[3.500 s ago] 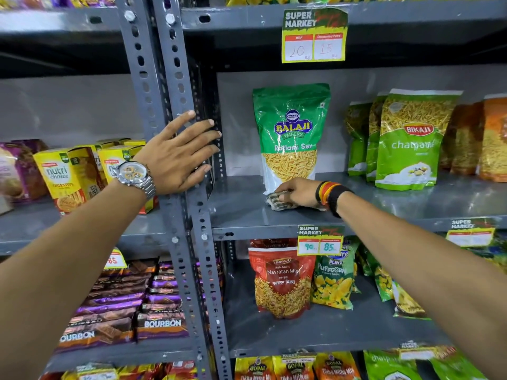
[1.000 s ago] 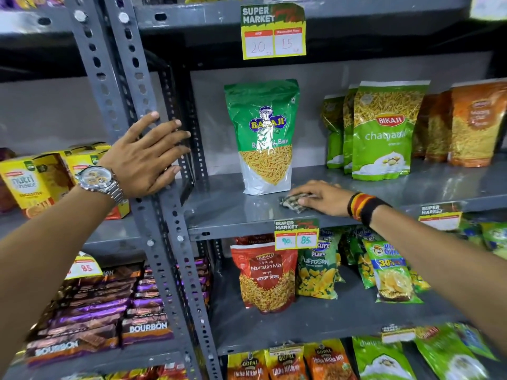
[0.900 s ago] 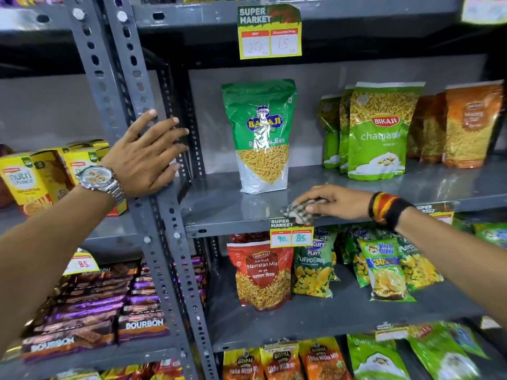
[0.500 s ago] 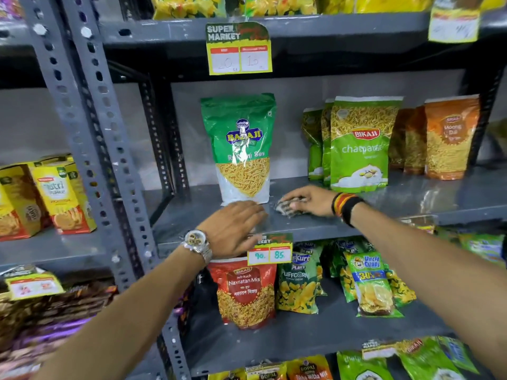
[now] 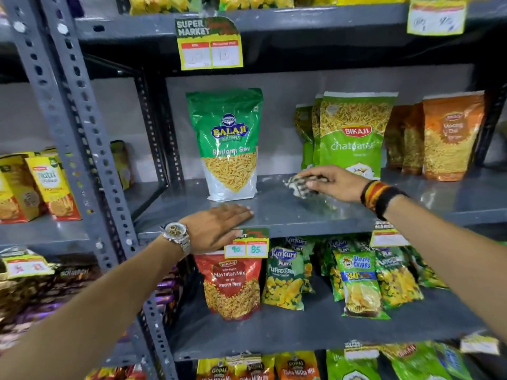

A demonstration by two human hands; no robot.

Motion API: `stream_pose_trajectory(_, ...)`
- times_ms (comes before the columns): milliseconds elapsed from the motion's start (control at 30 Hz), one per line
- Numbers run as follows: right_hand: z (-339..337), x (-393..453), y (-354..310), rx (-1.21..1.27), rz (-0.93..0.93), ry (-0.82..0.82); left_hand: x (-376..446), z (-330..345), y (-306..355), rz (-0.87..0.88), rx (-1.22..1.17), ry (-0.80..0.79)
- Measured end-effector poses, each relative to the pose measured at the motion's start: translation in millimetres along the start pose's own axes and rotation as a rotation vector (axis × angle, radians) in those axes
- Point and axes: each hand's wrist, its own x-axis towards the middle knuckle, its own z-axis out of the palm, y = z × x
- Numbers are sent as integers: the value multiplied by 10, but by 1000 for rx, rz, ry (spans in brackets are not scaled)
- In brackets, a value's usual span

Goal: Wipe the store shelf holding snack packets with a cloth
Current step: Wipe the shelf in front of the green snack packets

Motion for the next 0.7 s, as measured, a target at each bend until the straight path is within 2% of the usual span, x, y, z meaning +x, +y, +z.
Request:
stream_pose_trajectory(400,357,1570,464,-84,110,104,18,131,-145,2,-163,-49)
stream_pose_trajectory(700,605,2478,887,-189,268,53,39,146,-163,27,-176,-54)
